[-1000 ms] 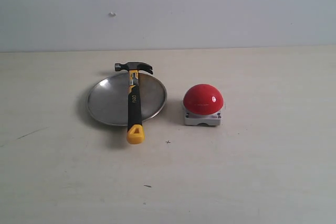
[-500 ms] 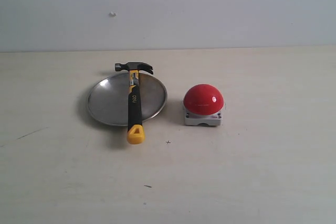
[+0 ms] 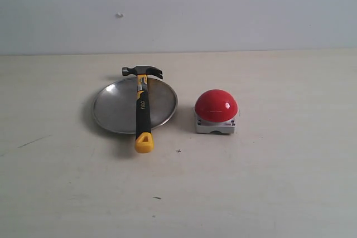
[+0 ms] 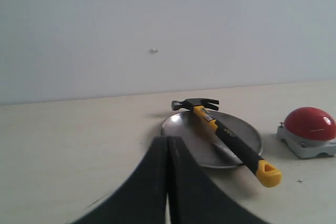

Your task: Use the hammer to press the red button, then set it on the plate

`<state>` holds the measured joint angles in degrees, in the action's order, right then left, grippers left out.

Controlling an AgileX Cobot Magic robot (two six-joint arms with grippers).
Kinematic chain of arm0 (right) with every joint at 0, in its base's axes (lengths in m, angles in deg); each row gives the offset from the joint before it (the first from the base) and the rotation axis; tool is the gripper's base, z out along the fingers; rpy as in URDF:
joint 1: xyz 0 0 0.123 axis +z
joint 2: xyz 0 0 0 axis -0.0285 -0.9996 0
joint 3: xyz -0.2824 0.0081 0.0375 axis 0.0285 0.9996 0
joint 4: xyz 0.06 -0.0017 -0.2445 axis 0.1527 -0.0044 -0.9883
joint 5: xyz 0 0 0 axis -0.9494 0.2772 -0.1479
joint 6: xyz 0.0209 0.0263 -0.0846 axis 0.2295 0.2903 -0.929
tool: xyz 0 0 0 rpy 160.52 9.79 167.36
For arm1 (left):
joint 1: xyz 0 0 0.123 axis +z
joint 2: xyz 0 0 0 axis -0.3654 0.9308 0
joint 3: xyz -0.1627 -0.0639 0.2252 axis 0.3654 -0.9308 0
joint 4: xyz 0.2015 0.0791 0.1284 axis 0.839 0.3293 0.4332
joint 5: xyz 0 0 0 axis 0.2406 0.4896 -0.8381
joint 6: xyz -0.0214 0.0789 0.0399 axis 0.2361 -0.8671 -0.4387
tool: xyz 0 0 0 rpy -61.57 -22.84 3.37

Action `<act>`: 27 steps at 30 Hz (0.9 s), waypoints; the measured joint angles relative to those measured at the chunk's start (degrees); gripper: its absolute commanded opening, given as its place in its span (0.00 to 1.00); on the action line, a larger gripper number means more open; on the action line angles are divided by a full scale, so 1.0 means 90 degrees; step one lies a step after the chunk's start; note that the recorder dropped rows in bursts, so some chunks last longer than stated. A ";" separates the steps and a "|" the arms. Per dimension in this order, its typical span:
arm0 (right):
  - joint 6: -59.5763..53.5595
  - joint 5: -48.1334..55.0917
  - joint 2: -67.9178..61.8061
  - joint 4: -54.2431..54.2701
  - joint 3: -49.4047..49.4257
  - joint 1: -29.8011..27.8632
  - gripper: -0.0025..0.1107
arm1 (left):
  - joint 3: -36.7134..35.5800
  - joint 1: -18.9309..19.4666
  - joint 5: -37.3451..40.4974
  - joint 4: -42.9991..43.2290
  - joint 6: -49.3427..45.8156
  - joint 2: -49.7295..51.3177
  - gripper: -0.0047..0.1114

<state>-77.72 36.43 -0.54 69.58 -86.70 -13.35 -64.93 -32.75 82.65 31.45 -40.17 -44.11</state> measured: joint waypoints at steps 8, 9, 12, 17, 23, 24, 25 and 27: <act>0.0000 0.0000 0.0000 0.0000 0.0000 0.0000 0.02 | 0.0000 0.0229 0.0214 0.0037 0.0211 0.0000 0.04; 0.0000 0.0000 0.0000 0.0000 0.0000 0.0000 0.02 | 0.0000 0.0229 0.0296 0.0193 0.0436 0.0000 0.04; 0.0000 0.0000 0.0000 0.0000 0.0000 0.0000 0.02 | 0.0000 0.0229 0.0645 0.1467 0.1904 0.0000 0.04; 0.0000 0.0000 0.0000 0.0000 0.0000 0.0000 0.02 | -0.0017 0.0229 0.1270 0.3882 0.4604 0.0000 0.04; 0.0000 0.0000 0.0000 0.0000 0.0000 0.0000 0.02 | -0.0017 0.0229 0.1356 0.4408 0.5140 0.0000 0.04; 0.0000 0.0000 0.0000 0.0000 0.0000 0.0000 0.02 | -0.0017 0.0229 0.1356 0.4418 0.5149 0.0000 0.04; 0.0000 0.0000 0.0000 0.0000 0.0000 0.0000 0.02 | -0.0017 0.0229 0.1356 0.4424 0.5165 0.0000 0.04; 0.0000 0.0000 0.0000 0.0000 0.0000 0.0000 0.02 | -0.0017 0.0229 0.1356 0.4435 0.5178 0.0000 0.04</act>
<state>-77.72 36.43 -0.54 69.58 -86.70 -13.35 -65.08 -30.69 94.85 71.37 6.43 -44.11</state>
